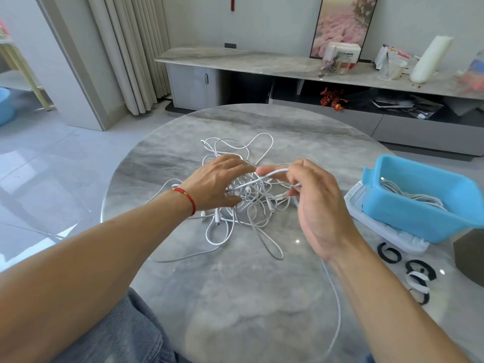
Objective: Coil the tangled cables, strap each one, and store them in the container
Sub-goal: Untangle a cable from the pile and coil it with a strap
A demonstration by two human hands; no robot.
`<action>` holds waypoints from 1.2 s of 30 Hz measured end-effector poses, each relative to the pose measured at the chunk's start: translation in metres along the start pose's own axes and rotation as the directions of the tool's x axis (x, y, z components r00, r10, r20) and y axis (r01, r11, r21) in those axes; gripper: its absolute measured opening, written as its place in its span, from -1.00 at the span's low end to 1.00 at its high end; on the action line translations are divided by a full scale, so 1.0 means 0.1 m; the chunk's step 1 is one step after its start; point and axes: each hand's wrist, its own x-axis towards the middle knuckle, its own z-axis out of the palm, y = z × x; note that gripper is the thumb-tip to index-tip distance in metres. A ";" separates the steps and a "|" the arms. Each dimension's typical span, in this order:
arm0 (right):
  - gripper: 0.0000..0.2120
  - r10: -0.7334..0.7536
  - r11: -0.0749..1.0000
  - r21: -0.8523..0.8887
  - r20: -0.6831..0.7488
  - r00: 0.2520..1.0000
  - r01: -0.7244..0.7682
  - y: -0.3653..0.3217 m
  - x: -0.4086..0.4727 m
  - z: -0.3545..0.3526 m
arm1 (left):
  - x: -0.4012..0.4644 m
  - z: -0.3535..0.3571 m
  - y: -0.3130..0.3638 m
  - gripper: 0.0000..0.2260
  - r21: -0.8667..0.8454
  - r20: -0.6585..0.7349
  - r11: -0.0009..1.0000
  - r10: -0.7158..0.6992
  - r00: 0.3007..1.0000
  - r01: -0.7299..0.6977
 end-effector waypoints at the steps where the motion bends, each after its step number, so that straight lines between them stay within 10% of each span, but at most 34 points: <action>1: -0.69 0.024 0.996 0.088 0.001 1.000 -0.024 0.00 0.01 0.00 | 0.00 0.00 0.00 -0.35 -0.002 -0.016 1.000 0.006 1.000 -0.006; 4: -0.60 0.123 0.953 0.289 -0.087 0.989 -0.093 0.00 0.05 0.00 | 0.01 -0.02 0.01 -0.35 0.027 -0.013 0.999 0.021 1.000 -0.021; 6: -0.67 0.090 0.995 -0.020 -0.226 0.970 -0.097 0.08 0.09 -0.04 | 0.01 -0.04 0.03 -0.31 0.092 0.007 0.996 0.022 1.000 -0.023; 9: -0.72 -0.050 0.727 -0.683 -0.155 0.987 -0.070 0.25 0.08 0.01 | -0.01 -0.06 0.10 -0.26 0.208 0.010 0.977 -0.051 0.999 0.047; 14: -0.76 0.078 0.355 -0.934 0.080 0.994 0.047 0.38 -0.04 0.22 | 0.01 -0.07 0.15 -0.37 0.202 -0.050 0.977 -0.058 0.997 0.067; 18: -0.81 -0.012 0.296 -0.949 0.111 0.994 0.110 0.32 -0.03 0.23 | -0.01 -0.08 0.08 -0.30 0.218 -0.030 0.971 -0.094 0.995 0.098; 21: -0.79 -0.010 0.380 -0.918 0.116 0.993 0.111 0.25 -0.02 0.12 | -0.04 -0.07 0.01 -0.27 0.202 -0.006 0.972 -0.122 0.992 0.121; 25: -0.81 -0.008 0.746 -0.663 0.084 0.996 0.062 0.10 -0.02 -0.13 | -0.07 -0.03 -0.07 -0.29 0.159 0.010 0.968 -0.199 0.980 0.195; 29: -0.73 -0.004 0.995 -0.097 0.184 0.983 0.022 -0.08 -0.05 -0.22 | -0.05 -0.02 -0.05 -0.30 0.131 0.011 0.967 -0.220 0.975 0.217; 32: -0.66 -0.003 0.932 0.356 0.188 0.982 -0.065 -0.03 -0.03 -0.13 | 0.00 -0.02 0.03 -0.32 0.137 -0.018 0.977 -0.163 0.986 0.164; 34: -0.66 0.080 0.931 0.355 0.037 0.996 -0.088 0.03 0.03 -0.06 | 0.02 -0.04 0.05 -0.30 0.156 -0.034 0.979 -0.127 0.991 0.130; 36: -0.71 0.062 0.997 -0.033 -0.133 0.989 -0.066 0.14 0.09 -0.03 | 0.04 -0.07 0.10 -0.27 0.167 -0.045 0.980 -0.103 0.994 0.109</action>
